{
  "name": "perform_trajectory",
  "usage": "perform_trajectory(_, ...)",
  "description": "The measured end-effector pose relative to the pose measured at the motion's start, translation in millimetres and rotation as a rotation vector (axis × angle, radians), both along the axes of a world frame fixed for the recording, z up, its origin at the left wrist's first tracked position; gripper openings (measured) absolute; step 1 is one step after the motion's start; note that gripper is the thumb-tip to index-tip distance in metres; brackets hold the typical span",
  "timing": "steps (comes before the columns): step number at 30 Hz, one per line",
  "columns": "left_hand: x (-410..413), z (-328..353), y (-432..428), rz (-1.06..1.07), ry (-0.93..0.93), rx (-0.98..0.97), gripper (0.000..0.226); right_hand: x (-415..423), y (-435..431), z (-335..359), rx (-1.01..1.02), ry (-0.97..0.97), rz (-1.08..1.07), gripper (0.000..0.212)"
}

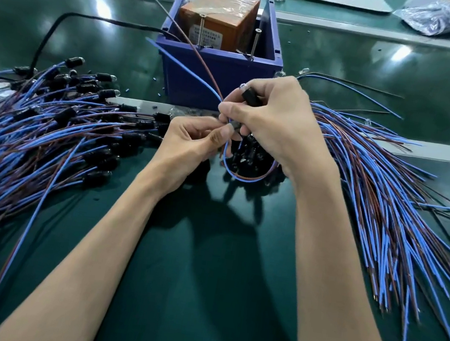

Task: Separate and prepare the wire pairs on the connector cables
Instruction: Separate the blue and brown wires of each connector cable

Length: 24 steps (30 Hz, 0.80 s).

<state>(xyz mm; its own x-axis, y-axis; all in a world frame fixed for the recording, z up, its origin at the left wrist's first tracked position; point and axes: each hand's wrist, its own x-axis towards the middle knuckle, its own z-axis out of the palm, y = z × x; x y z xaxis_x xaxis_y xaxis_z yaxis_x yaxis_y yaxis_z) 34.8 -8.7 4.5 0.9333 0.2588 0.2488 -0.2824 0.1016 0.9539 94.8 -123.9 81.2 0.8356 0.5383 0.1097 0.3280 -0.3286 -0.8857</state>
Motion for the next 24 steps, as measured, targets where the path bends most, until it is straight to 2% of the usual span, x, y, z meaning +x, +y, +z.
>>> perform_trajectory(2,0.6,-1.1,0.7,0.021,0.004,0.069,0.028,0.1,0.4,-1.2,0.008,0.004,-0.017,0.01)
perform_trajectory(4,1.0,-2.0,1.0,0.037,-0.002,0.107,0.035,0.7,1.6,-2.2,0.007,0.001,-0.049,0.012)
perform_trajectory(8,1.6,-1.2,1.1,0.063,-0.01,0.082,0.028,1.2,3.0,-2.7,0.008,-0.002,-0.1,0.017)
perform_trajectory(12,3.8,-3.7,3.4,0.102,0.014,0.04,0.021,1.0,1.4,1.0,0.04,0.023,-0.126,0.011)
perform_trajectory(17,6.2,-3.6,4.2,0.164,-0.025,-0.005,0.016,0.2,0.6,8.8,0.225,-0.003,-0.218,0.019)
perform_trajectory(21,8.7,-2.3,2.7,0.279,-0.02,-0.044,0.016,1.8,-0.7,12.3,0.352,-0.021,-0.333,0.016)
perform_trajectory(24,10.3,-1.7,1.9,0.333,0.015,-0.036,0.02,4.5,-1.5,10.3,0.3,-0.023,-0.38,0.016)
